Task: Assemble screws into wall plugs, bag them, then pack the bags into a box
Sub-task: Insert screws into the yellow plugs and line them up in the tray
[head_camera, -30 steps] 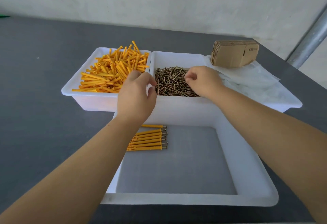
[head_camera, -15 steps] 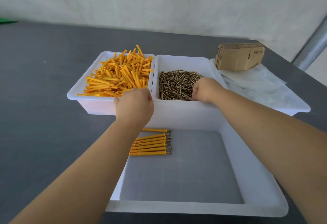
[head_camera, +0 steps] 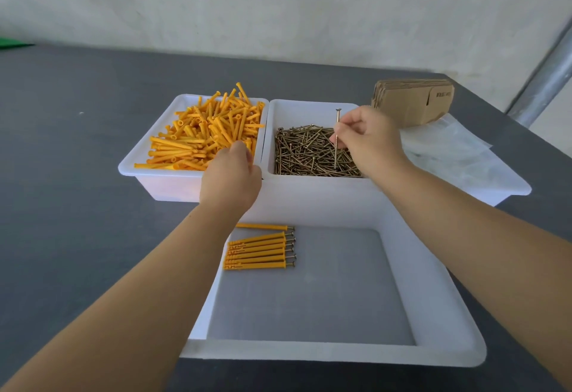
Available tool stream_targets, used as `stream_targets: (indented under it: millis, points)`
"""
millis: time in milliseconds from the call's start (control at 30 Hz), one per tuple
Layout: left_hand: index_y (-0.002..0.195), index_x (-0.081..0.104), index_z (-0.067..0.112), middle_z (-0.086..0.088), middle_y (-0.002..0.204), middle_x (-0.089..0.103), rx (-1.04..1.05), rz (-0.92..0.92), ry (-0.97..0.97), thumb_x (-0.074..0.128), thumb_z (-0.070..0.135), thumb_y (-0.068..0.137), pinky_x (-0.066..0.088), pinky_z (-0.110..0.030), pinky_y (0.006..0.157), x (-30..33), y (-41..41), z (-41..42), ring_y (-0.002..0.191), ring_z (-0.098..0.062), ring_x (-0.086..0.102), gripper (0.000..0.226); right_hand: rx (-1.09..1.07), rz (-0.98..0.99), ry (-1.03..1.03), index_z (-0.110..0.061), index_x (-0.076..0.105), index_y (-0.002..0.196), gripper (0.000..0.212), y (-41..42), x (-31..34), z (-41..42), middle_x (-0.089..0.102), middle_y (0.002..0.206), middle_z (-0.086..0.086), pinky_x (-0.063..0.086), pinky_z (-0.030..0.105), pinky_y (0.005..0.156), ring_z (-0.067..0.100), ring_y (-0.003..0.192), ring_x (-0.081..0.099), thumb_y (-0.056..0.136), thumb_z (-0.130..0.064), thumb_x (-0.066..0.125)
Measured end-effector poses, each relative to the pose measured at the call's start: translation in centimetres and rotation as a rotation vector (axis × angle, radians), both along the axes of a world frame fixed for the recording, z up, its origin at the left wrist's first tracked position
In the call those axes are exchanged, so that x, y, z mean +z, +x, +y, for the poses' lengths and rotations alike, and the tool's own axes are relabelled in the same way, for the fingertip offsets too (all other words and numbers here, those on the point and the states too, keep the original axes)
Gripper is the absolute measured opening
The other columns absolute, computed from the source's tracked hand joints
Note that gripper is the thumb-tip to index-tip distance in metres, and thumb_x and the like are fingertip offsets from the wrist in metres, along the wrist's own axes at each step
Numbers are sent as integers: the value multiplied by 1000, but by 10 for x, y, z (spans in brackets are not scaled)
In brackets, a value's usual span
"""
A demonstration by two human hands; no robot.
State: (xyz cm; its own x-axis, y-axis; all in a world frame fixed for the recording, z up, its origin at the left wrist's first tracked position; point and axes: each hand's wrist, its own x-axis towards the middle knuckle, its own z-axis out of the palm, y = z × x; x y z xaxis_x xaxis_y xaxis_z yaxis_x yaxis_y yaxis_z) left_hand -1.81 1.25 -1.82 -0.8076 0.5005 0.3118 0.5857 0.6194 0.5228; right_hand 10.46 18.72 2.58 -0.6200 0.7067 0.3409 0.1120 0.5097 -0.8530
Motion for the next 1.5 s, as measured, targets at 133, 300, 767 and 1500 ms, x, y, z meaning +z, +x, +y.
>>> stream_targets:
  millis: [133,300,767,1500]
  points:
    - [118,55,10,-9,106,59,20,114,252,52,-3,87,35,-27,64,4,3,-2,87,-21,54,33,52,95,-193,-18,60,87,11,29,0,-16,72,74,-4,42,9,50,1,61,67,95,-11,59]
    - [112,59,9,-6,106,63,7,291,478,56,-1,88,44,-27,68,12,7,-5,83,-20,57,26,-49,142,-348,-21,59,89,10,47,-12,-18,73,73,-6,43,17,49,2,65,69,97,-15,58]
    - [95,56,11,-8,88,58,-522,-127,619,59,-5,89,52,-29,54,11,40,-4,61,-14,70,17,128,52,-316,-24,54,132,40,46,-40,-27,74,82,3,52,22,58,16,75,74,97,-4,57]
    - [98,73,17,11,69,64,-564,-267,200,57,19,99,37,-12,52,-1,48,6,50,1,49,17,143,199,-366,-17,51,104,19,47,-35,-30,76,83,6,55,27,60,22,77,75,95,-2,57]
